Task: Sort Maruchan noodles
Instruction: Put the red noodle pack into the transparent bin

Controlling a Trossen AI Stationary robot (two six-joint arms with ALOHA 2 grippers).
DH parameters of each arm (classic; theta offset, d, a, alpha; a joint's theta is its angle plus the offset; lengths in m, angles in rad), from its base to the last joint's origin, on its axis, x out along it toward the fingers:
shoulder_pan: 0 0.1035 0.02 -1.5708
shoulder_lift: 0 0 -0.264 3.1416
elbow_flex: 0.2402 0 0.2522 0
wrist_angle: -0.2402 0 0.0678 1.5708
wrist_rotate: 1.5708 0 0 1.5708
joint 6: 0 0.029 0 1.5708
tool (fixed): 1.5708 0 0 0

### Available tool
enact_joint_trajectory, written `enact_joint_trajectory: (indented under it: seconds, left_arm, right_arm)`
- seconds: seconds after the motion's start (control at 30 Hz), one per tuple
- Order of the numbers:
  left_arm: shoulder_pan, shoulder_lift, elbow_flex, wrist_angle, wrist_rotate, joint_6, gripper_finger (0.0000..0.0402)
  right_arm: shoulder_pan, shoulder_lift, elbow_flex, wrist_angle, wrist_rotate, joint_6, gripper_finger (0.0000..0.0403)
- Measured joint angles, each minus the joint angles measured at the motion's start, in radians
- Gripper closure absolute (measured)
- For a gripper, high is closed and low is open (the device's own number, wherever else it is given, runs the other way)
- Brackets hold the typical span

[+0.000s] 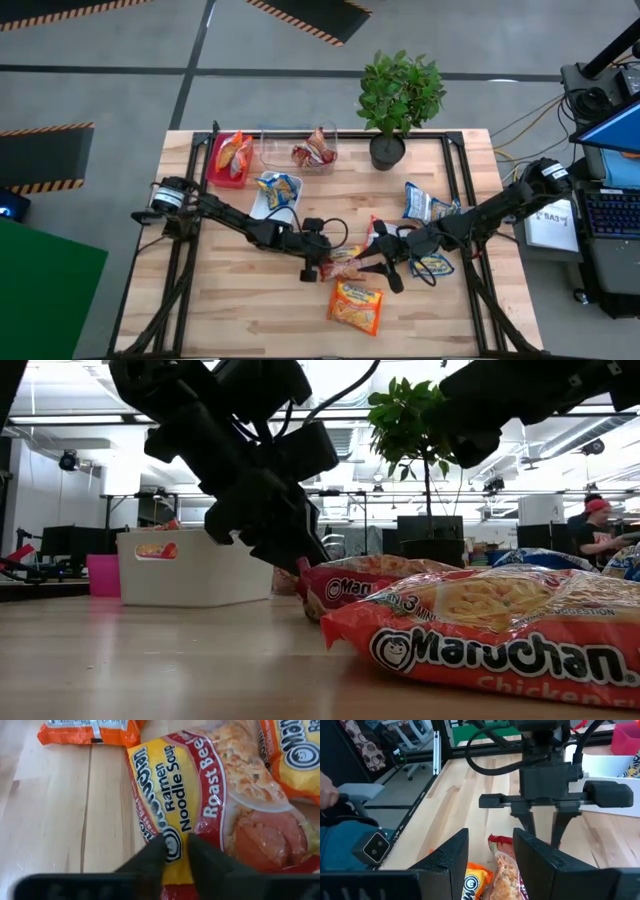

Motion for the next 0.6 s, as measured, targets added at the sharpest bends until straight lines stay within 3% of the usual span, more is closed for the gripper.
enact_joint_trajectory:
  seconds: [0.1,0.27,0.6]
  left_arm:
    - [0.000,-0.002,0.000,-0.006,0.000,-0.003,0.0392]
    - [-0.005,-0.065,0.016,-0.008,-0.001,0.025,0.0399]
    - [-0.014,-0.384,0.009,-0.075,-0.093,0.148,0.0401]
  right_arm:
    - [0.004,0.000,0.000,0.006,0.000,-0.009,0.0259]
    - [0.004,0.000,0.000,0.006,0.000,-0.017,0.0259]
    - [0.004,0.000,0.000,0.032,0.017,-0.011,0.0259]
